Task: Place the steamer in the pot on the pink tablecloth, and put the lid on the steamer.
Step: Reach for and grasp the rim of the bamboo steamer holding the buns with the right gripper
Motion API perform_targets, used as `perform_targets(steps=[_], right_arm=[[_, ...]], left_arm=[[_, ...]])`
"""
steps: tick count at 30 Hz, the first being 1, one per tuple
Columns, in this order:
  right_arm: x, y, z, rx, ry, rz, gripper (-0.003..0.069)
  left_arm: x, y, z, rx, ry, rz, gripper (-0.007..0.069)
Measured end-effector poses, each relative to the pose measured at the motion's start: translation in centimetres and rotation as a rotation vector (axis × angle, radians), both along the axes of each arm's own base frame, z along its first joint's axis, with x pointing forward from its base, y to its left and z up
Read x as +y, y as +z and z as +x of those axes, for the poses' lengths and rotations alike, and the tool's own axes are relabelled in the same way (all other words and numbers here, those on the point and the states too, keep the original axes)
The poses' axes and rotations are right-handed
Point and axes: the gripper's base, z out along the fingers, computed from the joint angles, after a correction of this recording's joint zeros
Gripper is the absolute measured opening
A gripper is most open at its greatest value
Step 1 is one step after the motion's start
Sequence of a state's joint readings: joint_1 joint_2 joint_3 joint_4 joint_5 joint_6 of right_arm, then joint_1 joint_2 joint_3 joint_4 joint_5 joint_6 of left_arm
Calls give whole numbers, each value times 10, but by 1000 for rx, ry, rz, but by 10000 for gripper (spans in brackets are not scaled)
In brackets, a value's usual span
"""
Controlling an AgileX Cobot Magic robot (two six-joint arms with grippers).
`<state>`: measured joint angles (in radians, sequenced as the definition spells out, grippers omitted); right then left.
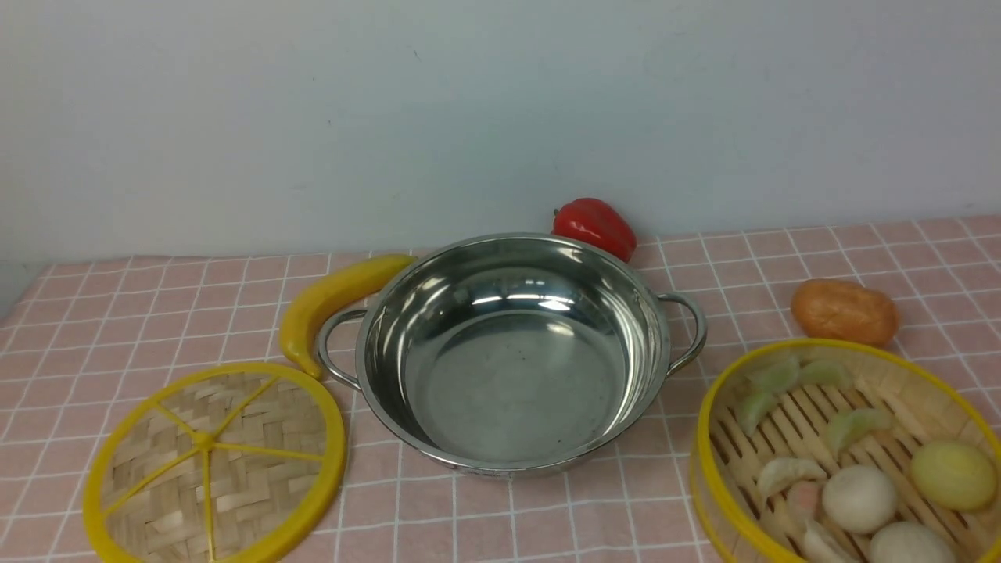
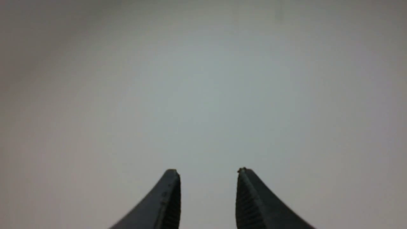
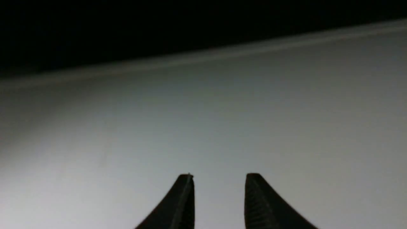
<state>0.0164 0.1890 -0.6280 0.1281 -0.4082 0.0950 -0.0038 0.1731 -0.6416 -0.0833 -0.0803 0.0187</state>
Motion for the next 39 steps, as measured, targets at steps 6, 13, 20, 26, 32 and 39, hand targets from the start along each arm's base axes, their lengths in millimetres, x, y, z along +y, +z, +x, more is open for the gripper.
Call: perform_targets(steps=[6,13,20,26,32,39], right_arm=[[8,8,80,724,71,-44,243],[17,-42,145,1339,181,-20,243],[19,-80,191,1655,197,-60,243],[21,-119,223,1907,215,-167,243],[15,-148,250,2065,151,-251,243],[6,-159,291,2150,39,-373,243]], left_arm=[[-4,-6,64,606,-42,26,243],[-8,-41,124,988,-87,-2,243],[-15,-70,161,1225,-170,-99,243],[-18,-88,172,1380,-198,-120,243],[-19,-96,170,1474,-216,-84,243],[-20,-100,166,1523,-243,28,243]])
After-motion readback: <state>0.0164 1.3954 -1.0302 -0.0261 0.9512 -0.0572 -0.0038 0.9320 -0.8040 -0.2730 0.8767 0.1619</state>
